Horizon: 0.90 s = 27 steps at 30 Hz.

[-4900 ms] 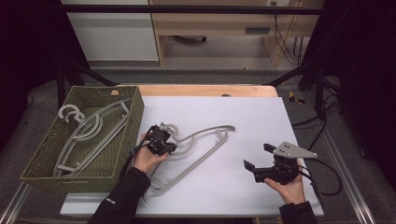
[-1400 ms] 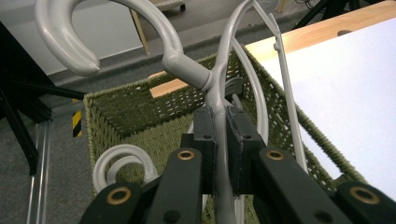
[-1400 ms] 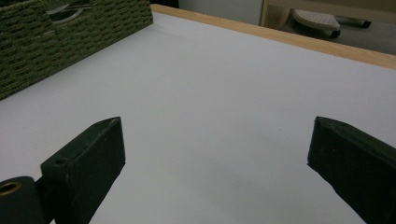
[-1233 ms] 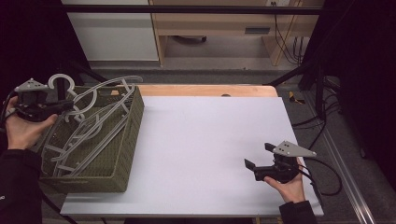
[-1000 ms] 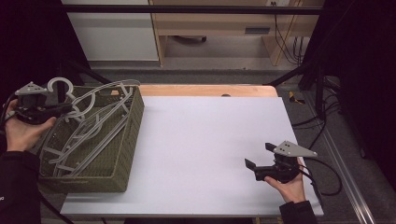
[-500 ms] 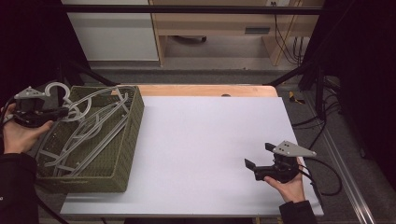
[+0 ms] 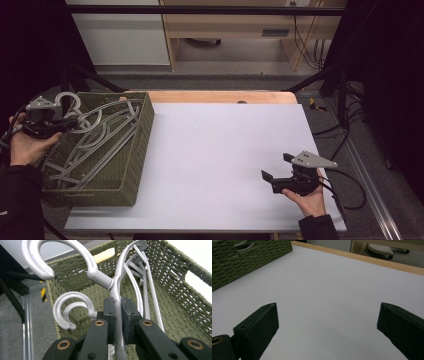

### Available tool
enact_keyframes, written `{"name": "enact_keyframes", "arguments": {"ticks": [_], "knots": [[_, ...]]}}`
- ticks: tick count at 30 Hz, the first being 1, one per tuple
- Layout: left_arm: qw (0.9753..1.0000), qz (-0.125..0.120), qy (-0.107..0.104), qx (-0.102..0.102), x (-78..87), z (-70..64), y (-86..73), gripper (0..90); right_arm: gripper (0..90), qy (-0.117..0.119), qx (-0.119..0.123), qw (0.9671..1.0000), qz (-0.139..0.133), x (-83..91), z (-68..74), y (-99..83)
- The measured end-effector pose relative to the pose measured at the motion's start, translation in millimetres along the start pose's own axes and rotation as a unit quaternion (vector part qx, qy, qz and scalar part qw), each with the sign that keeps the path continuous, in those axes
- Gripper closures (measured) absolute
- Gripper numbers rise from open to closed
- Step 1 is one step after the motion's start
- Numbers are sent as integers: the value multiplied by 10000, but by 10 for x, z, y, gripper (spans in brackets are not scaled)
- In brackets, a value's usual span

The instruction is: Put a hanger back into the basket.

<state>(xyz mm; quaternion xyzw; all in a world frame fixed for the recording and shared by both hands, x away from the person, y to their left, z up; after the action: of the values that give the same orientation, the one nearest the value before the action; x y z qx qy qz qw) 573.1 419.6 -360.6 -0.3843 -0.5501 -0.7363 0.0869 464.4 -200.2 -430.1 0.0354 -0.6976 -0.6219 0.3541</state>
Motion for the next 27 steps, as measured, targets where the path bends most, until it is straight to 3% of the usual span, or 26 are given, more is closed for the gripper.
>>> {"name": "enact_keyframes", "arguments": {"ticks": [5,9,14,16,19,25,27], "knots": [[9999,-155,16,-47,52,29,76,831,42,-2,-3,10000,-2,0,-1,0],[9997,-208,43,-71,4,49,83,831,42,-5,-3,10000,10,-7,-3,-4],[9995,-286,-7,130,-79,110,-30,830,42,-2,-1,10000,51,-24,3,-18],[9998,-163,51,47,-130,139,-107,830,42,-4,-10,10000,60,-27,4,-20],[9999,-22,51,94,-209,149,-212,830,42,-6,3,10000,67,-32,7,-23],[9990,247,-105,371,-384,106,-452,829,42,-2,-7,10000,76,-37,11,-25],[9986,226,-143,455,-415,85,-472,829,43,7,-15,10000,71,-36,11,-23]]}}
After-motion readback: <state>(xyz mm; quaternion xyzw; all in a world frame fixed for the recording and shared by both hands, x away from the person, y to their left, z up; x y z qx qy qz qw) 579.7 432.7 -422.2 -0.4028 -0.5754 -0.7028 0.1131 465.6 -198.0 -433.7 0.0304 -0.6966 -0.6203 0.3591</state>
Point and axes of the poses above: each handheld gripper's, and its own axes: x roughly backward along the jaws, y roughly out of its top, z roughly to its left, the point moved 7 cm from there along -x, roughly forward along the jaws, and after that the axes turned 4 degrees about -y, right-handed, at the moved point
